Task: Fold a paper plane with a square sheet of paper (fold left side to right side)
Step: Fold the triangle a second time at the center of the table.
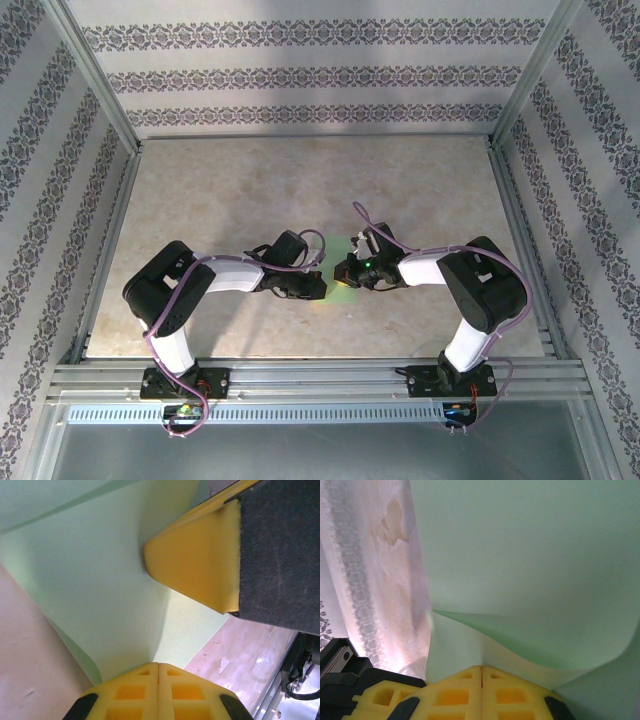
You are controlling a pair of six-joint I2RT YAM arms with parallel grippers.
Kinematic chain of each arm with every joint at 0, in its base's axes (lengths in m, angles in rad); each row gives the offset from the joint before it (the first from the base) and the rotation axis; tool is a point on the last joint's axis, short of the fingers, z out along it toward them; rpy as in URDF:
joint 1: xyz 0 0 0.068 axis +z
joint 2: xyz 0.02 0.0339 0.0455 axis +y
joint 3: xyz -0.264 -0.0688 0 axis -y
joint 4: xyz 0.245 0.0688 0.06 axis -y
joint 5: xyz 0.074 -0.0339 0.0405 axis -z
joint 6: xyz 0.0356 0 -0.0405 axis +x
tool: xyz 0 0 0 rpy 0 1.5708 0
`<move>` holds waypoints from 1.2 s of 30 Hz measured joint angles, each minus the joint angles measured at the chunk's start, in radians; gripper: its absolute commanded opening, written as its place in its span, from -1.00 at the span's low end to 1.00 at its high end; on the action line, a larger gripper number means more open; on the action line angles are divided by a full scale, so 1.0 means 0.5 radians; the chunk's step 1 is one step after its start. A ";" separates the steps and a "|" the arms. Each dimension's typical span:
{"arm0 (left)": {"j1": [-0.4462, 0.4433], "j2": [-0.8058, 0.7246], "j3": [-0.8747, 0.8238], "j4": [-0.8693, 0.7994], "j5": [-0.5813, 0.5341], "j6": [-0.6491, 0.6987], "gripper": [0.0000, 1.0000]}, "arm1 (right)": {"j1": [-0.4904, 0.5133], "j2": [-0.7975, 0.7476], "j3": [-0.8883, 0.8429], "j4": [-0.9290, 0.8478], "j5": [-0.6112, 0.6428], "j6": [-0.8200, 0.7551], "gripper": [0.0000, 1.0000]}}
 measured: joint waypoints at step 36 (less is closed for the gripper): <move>-0.011 0.019 -0.006 0.006 -0.012 0.053 -1.00 | 0.174 -0.065 0.024 -0.145 0.134 -0.058 -1.00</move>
